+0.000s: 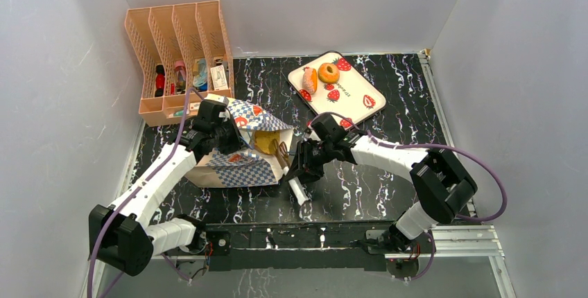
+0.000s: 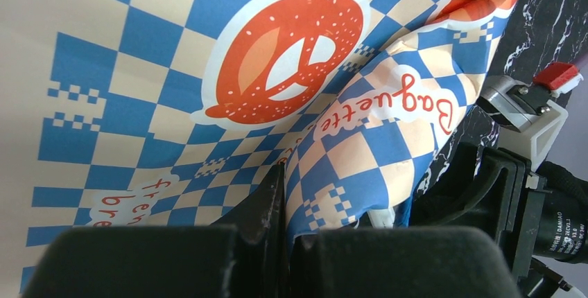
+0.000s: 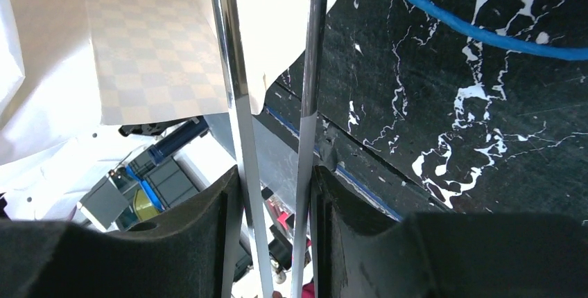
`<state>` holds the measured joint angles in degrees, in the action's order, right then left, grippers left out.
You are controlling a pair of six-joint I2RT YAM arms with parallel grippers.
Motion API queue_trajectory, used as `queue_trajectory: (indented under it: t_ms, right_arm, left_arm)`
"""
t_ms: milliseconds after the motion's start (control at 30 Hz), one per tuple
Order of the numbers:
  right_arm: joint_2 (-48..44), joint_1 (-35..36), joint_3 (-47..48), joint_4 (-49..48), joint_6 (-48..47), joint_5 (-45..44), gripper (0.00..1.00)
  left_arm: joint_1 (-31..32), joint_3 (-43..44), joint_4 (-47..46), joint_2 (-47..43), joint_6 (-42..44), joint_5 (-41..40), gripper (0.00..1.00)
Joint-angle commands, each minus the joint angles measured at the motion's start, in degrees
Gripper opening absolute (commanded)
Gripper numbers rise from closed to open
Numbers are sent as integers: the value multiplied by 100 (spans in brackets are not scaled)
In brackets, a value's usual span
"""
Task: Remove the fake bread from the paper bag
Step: Pick up the fake bread from the paper bag.
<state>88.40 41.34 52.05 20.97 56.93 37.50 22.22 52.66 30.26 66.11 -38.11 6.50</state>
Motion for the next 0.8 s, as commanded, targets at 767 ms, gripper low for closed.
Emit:
queue_trajectory:
  t_ms: [767]
  right_arm:
    - [1390, -16, 421, -520, -298, 873, 13]
  left_arm:
    - [-24, -34, 22, -377, 449, 214, 0]
